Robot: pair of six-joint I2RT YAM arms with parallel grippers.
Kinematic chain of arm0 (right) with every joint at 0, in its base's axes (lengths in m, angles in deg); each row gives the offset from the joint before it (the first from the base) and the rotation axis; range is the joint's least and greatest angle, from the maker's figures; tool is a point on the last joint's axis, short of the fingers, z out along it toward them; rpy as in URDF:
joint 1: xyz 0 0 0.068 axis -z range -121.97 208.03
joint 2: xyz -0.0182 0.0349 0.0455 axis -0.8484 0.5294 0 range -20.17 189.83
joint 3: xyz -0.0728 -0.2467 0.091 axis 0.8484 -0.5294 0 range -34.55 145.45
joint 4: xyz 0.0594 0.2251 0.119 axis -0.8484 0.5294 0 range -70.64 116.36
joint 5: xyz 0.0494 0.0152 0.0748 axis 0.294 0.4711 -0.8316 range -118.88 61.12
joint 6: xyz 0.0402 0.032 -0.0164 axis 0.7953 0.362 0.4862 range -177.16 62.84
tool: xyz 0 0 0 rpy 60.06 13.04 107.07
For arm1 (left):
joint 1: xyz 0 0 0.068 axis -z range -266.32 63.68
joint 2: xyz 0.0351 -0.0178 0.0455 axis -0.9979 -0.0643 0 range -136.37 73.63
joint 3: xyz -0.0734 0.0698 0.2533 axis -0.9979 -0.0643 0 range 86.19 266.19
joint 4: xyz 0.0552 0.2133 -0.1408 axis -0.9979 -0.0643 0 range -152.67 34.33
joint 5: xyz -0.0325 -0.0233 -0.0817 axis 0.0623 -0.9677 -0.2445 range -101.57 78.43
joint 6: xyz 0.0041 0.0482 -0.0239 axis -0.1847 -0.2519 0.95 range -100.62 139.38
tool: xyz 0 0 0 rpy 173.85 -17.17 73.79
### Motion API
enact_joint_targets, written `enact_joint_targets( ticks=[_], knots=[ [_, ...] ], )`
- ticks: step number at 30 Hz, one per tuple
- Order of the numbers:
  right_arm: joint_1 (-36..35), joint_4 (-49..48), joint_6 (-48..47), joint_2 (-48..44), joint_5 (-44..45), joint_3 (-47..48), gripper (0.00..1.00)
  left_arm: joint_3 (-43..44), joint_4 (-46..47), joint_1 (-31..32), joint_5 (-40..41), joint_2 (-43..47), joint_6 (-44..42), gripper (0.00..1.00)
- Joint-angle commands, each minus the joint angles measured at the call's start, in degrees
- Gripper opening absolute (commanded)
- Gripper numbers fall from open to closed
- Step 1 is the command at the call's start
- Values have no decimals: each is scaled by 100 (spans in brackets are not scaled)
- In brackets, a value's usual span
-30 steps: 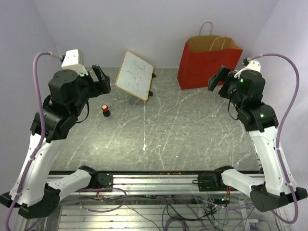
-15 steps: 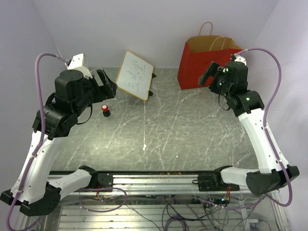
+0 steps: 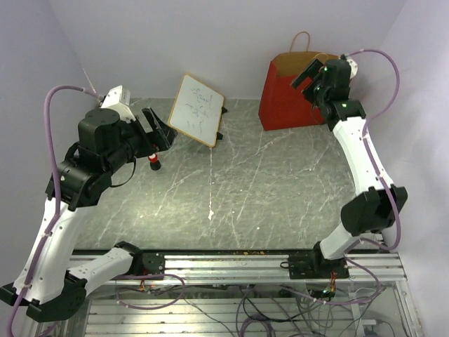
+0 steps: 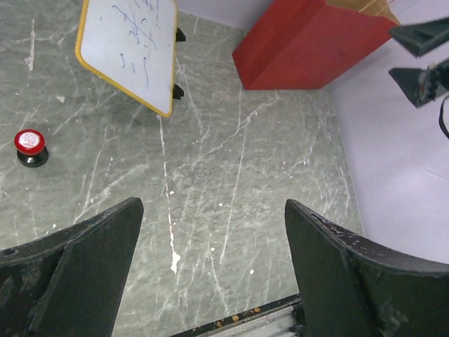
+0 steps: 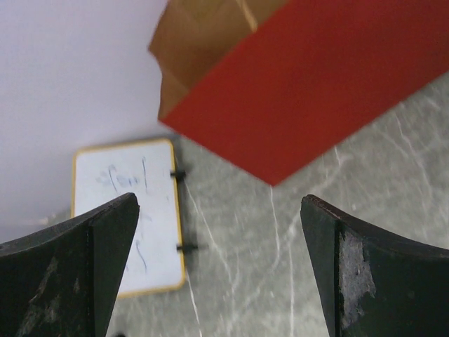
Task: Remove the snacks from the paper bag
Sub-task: Adjust the paper bag at the center of the board.
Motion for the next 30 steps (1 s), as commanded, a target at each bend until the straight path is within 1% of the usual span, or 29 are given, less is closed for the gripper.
enact_joint_targets(
  ticks=[1,4,8,13,17,20,22,25,27,30],
  knots=[
    [438,-489,366,684,-311,838,100,104,99,-56,-198,83,-7,93],
    [644,-531,509,1201,-588,1434,100,292,-29,-56,-60,50,-122,93],
    [792,-770,453,1696,-761,1890,98,443,-156,-56,48,40,-251,93],
    [944,-1131,327,2354,-1044,2358,89,346,-139,-56,129,90,-255,93],
    [960,-1355,2,2925,-1177,2874,84,435,-132,-56,146,17,-334,93],
    [955,-1435,-241,3199,-1126,3265,79,511,-133,-56,155,-71,-394,93],
    [950,-1542,-273,3313,-1073,3270,75,505,-135,-56,134,-88,-384,93],
    [947,-1645,-308,3413,-1053,3205,65,443,-143,-57,46,-55,-356,93],
    [951,-1589,-202,3439,-1135,3201,52,484,-214,-56,-41,-73,-364,93],
    [944,-1653,-91,3258,-1474,2994,27,754,-396,-60,-184,-220,-407,93]
  ],
)
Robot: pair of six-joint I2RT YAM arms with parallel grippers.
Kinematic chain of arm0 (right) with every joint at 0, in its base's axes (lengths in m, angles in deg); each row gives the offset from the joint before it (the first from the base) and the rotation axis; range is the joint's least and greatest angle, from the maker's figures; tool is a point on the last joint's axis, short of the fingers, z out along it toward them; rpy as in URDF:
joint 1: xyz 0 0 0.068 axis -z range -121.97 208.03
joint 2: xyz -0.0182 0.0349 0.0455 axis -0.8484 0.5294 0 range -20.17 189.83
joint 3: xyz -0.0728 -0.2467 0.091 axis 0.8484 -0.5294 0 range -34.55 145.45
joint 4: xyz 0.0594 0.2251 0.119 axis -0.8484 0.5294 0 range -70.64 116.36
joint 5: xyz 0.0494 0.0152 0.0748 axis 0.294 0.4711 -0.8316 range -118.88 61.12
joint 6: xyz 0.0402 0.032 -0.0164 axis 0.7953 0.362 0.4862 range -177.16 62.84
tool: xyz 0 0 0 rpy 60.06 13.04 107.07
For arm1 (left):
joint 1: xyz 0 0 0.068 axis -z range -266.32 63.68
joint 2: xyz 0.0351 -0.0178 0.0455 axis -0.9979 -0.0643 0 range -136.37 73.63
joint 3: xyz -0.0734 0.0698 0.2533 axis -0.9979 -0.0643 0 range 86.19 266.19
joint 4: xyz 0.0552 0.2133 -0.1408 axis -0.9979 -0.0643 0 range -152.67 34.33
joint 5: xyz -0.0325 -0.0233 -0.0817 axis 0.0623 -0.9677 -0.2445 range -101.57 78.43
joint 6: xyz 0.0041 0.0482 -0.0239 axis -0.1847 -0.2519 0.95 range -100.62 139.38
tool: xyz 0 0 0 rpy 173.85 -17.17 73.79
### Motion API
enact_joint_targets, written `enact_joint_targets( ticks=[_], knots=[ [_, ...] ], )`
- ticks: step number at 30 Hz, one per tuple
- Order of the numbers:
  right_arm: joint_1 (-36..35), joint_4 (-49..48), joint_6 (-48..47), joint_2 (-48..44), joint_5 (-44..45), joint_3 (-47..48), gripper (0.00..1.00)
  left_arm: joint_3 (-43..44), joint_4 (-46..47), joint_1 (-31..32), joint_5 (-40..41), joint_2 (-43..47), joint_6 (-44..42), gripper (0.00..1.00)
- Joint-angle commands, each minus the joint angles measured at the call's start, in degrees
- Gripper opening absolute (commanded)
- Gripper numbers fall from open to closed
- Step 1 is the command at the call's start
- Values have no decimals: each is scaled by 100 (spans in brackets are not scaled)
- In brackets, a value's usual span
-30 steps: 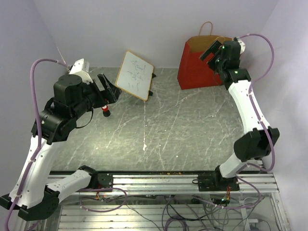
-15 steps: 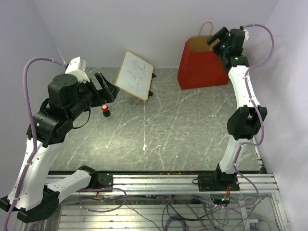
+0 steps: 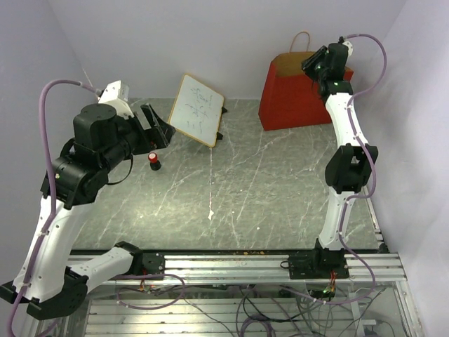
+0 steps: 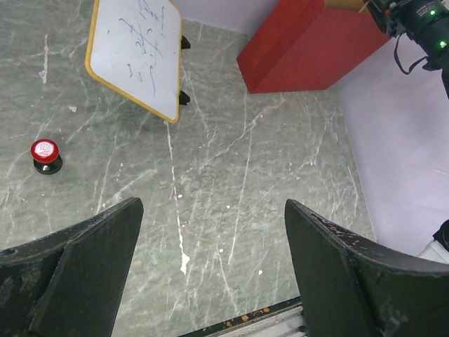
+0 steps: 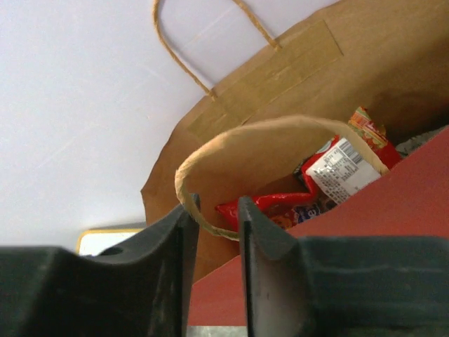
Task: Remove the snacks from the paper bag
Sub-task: Adjust the paper bag at the center of the board.
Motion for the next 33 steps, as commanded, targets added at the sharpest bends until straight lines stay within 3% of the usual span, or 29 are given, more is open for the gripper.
enact_joint_targets(
  ticks=[1,3,4,19,28,33],
  knots=[
    [17,-395,96,-260,-421,-281,17,450,-228,-57,-295,-143,-140,93],
    [12,-518,116,-538,-544,-655,1,521,-247,-56,-386,-224,-163,93],
    [7,-482,114,-687,-572,-787,0,532,-233,-56,-448,-259,-145,93],
    [-68,4,344,-3297,-1841,-3077,0,122,134,-56,-1276,75,228,93],
    [-298,1472,-17,-4779,-3256,-4040,0,-131,504,-56,-1792,12,452,93],
    [-302,2542,-413,-6047,-3166,-4849,0,-592,1346,-56,-2425,-228,847,93]
  ],
)
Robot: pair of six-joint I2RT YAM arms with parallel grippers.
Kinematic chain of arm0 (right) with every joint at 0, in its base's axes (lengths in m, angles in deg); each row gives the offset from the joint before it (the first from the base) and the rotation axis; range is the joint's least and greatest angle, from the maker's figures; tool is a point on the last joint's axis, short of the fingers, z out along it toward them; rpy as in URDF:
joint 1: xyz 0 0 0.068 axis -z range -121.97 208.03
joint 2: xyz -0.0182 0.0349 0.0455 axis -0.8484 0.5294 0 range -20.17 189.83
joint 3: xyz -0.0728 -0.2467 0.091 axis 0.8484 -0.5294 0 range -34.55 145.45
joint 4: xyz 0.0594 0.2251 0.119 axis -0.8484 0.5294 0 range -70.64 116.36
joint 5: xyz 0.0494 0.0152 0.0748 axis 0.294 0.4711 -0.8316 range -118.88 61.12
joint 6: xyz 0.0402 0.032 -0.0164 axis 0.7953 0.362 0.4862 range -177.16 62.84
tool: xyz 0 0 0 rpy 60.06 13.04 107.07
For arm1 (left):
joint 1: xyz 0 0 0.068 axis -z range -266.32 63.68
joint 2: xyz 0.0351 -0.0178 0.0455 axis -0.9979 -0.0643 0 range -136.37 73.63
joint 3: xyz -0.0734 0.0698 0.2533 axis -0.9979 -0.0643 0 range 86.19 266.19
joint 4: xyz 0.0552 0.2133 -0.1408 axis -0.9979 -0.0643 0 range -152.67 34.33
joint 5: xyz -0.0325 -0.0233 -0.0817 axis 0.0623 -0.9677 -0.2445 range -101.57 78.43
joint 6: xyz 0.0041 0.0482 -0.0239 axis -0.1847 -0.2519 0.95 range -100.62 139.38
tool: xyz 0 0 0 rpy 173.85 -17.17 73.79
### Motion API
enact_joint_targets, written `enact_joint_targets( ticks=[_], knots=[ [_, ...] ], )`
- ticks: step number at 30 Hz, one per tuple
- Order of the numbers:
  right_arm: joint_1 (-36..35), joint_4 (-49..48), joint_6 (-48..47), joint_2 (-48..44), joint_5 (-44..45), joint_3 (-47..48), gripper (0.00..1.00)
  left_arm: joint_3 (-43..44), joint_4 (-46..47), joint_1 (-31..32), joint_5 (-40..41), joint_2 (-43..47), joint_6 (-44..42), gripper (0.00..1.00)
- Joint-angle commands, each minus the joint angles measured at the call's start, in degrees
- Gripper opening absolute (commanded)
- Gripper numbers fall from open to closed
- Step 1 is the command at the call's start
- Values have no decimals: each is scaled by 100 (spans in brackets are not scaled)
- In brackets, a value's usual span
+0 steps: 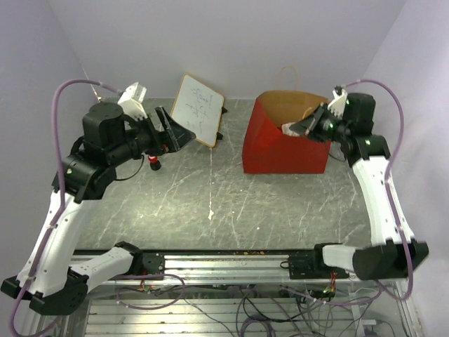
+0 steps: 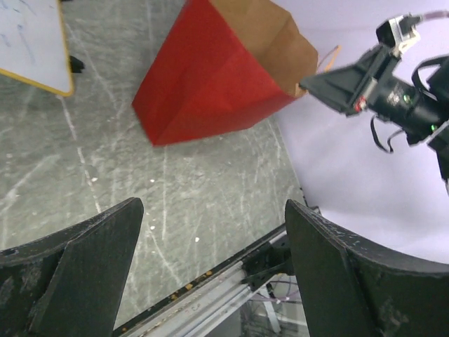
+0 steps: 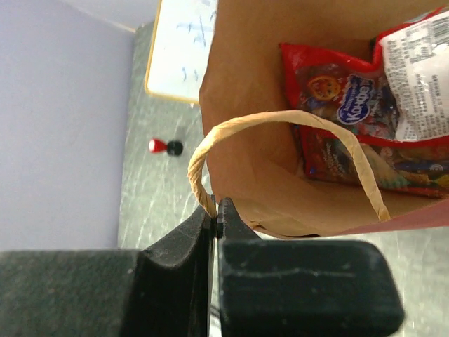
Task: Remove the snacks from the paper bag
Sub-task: Adjust the paper bag at the center of the board.
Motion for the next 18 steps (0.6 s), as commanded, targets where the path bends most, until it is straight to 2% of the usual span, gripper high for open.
enact_joint_targets(
  ticks=[1,4,7,12,16,18],
  knots=[
    [-21,946,-369,-1260,-328,-397,0,-453,1073,-54,-861,-302,489,93],
    [-22,1468,-465,-1916,74,-773,0,-746,1812,-14,-1291,-598,851,93],
    [-21,1918,-506,-2350,513,-927,0,-755,2183,210,-1245,-990,966,93],
    [-21,2661,-874,-2606,1507,-629,0,9,1980,819,-663,-1968,531,93],
    [-21,2718,-1074,-2668,1603,-612,0,625,2036,1110,-416,-2877,221,93],
    [-15,2670,-1105,-2689,1599,-648,0,1225,1834,1256,-213,-3517,-84,93]
  ],
)
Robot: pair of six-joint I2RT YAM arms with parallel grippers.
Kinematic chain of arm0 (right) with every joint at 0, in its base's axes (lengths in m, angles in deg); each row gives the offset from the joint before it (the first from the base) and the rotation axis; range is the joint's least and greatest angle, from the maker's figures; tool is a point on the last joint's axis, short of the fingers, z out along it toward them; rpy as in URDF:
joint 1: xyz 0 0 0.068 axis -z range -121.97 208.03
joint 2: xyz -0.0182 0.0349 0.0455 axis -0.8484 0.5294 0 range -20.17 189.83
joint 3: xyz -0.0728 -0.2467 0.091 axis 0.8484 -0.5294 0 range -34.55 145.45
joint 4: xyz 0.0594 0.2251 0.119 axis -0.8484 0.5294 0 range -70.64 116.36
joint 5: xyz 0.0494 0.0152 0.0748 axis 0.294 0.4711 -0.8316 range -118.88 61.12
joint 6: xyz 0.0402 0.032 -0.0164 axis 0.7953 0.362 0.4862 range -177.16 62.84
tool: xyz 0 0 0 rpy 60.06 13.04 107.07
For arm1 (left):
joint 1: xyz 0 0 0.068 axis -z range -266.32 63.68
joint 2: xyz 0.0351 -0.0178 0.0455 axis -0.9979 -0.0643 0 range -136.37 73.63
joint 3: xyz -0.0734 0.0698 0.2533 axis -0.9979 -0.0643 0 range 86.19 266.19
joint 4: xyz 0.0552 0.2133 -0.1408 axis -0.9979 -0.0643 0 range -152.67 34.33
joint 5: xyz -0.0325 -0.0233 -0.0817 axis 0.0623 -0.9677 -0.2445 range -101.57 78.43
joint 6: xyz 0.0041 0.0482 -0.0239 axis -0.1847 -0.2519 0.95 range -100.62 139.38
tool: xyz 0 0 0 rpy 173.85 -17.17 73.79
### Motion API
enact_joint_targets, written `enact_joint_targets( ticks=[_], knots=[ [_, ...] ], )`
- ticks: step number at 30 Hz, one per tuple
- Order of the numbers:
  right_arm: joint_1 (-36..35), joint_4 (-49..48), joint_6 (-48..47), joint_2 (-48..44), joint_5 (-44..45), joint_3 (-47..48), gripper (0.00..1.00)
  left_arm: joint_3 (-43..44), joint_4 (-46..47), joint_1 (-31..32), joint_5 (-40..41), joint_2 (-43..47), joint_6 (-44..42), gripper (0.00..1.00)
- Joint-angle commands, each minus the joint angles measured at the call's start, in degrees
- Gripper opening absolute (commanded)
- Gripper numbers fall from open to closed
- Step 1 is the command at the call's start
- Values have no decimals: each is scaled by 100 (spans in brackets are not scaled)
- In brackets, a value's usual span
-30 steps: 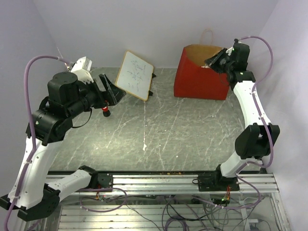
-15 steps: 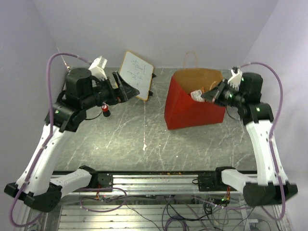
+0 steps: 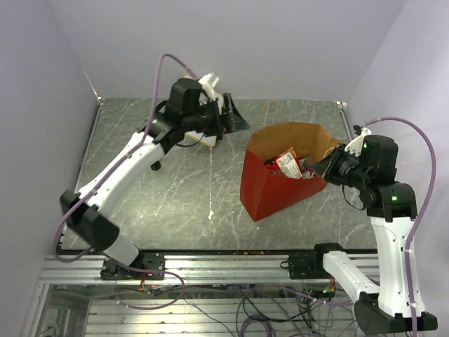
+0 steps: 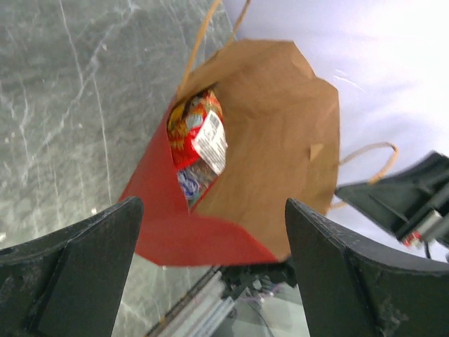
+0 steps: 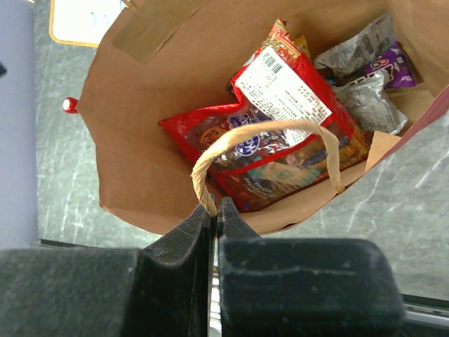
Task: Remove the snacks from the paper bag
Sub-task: Adjust the paper bag at the center of the board.
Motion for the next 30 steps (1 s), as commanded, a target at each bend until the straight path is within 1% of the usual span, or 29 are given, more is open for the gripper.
enact_joint_targets(
  ticks=[1,3,6,8,10,11,13,14,15,18,20,21,26,30],
  knots=[
    [-5,76,-268,-93,282,113,0,1163,-43,259,506,-1081,-686,93],
    [-7,53,-327,-95,313,142,0,1696,-150,289,596,-1623,-918,93],
    [-7,90,-441,-41,429,254,0,2569,-219,306,475,-2478,-987,93],
    [-6,98,-501,2,424,315,0,3241,-242,321,223,-3037,-838,93],
    [-5,88,-525,23,400,353,0,3783,-26,333,-71,-3536,-648,93],
    [-9,81,-524,26,380,370,0,3924,101,341,-123,-3691,-577,98],
    [-9,55,-493,42,328,396,0,3976,463,347,-286,-3855,-428,66],
    [-3,34,-476,38,283,402,0,3970,622,351,-368,-3897,-323,55],
    [-6,8,-468,37,236,404,0,3966,768,355,-423,-3922,-248,46],
    [-9,-69,-511,77,-50,423,0,3894,952,354,-480,-3847,-232,33],
    [-9,-162,-615,130,-342,432,0,3756,1026,317,-491,-3677,-285,9],
    [-7,-223,-694,165,-554,449,0,3685,1045,282,-491,-3561,-315,7],
    [-9,-556,-1238,510,-1963,692,0,2975,1181,8,-476,-2620,-353,7],
    [-234,-1125,-1025,697,-2858,643,1,2007,958,-271,-478,-1600,-311,7]
  ],
)
